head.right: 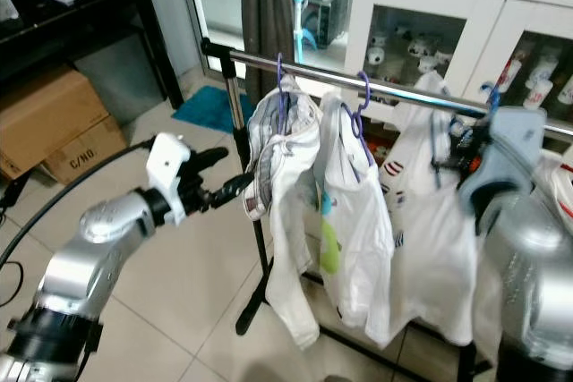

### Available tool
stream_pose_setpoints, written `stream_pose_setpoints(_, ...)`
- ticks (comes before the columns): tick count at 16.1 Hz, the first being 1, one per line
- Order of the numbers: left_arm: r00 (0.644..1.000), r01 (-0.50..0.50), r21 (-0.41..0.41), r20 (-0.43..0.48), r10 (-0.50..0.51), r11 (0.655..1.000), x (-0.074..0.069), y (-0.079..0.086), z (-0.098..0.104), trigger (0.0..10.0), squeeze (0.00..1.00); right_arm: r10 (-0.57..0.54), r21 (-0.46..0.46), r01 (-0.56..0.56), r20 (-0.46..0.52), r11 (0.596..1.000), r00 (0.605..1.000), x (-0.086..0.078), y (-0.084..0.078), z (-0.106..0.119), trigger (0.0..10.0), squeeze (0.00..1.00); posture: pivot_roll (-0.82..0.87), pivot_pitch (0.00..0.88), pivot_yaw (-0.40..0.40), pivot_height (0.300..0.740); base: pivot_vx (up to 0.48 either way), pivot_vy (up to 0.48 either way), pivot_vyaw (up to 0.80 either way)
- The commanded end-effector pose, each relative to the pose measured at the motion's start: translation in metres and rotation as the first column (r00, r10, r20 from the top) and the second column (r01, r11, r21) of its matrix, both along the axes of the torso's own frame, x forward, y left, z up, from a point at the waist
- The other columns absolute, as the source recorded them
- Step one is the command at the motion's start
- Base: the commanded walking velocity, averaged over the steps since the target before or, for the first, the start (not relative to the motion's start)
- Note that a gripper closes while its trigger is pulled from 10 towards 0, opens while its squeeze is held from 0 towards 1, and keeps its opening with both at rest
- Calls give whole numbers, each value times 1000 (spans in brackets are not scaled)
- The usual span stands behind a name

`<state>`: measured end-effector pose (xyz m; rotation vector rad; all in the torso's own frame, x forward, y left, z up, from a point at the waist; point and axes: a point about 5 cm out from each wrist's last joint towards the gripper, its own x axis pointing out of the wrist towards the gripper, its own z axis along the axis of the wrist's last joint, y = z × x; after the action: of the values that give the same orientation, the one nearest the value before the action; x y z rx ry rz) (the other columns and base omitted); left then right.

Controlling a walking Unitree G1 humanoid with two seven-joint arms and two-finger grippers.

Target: Hang hanger

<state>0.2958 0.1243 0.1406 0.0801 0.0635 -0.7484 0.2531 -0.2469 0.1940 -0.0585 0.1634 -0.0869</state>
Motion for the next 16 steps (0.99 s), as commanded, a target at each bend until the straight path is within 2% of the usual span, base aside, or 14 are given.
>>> stream_pose_setpoints(1, 1000, -27, 10, 16, 27, 1000, -1, 2, 1, 10000, 0, 11, -18, -11, 32, 1000, 999, -2, 6, 0, 0, 0, -185, 0, 45, 740, 0, 0, 0)
stream_pose_setpoints(3, 999, -42, 14, 2, 42, 999, -3, 1, -4, 10000, 0, -15, -15, 15, 41, 1000, 999, -4, 12, -14, 0, 0, -182, 0, 41, 740, 0, 0, 0)
stream_pose_setpoints(6, 998, -65, 6, -14, 65, 998, -6, 3, -9, 10000, 0, -71, 28, 70, 49, 997, 996, -6, 17, -30, 0, 0, -175, 0, 32, 740, -265, 0, 0)
stream_pose_setpoints(10, 998, -57, 2, -23, 57, 998, -9, 0, -10, 10000, 0, -68, 33, 67, 36, 997, 997, -6, 26, -44, 0, 0, -172, 0, 32, 740, -279, 0, 0)
stream_pose_setpoints(16, 998, -54, 2, -24, 54, 999, -10, -1, -10, 10000, 0, -49, 8, 49, 30, 999, 998, -4, 29, -50, 0, 0, -173, 0, 31, 740, -304, 0, 0)
